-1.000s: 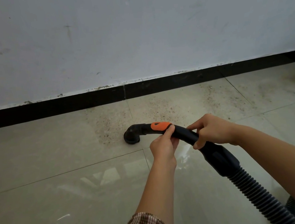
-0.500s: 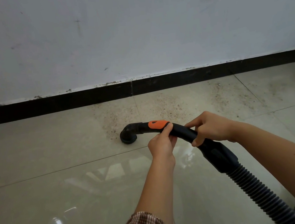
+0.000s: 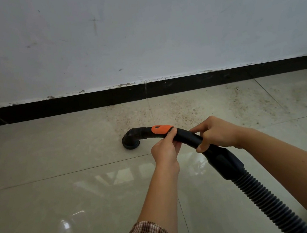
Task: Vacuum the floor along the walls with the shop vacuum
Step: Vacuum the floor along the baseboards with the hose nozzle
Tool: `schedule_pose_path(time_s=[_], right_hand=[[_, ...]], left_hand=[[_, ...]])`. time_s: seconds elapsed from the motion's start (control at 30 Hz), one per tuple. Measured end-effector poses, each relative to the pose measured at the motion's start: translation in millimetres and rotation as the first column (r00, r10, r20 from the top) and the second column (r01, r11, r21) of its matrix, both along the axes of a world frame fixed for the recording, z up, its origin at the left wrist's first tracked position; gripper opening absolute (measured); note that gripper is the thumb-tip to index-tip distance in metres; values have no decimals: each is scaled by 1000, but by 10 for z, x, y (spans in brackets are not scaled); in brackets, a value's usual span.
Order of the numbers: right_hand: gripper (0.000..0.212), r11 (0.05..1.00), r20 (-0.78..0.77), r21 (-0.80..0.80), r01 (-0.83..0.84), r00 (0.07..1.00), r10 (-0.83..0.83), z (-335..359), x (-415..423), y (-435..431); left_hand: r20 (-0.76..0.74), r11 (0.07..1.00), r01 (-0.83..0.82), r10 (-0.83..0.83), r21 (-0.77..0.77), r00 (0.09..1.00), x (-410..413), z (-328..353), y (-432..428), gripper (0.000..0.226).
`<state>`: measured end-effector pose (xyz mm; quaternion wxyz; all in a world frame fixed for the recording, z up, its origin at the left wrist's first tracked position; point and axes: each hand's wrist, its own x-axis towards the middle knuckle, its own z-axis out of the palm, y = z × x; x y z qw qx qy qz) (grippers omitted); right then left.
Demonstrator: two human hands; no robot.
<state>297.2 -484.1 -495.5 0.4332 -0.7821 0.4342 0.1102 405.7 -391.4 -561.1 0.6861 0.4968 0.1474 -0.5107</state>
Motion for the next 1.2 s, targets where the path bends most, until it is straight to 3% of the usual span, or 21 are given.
schedule_pose_path(time_s=[1.2], right_hand=[[59,993,41,-113,-19,999,23,-160,664,86]], left_hand=[[51,999,-43,44,-27,998,678,-134,-18,17]])
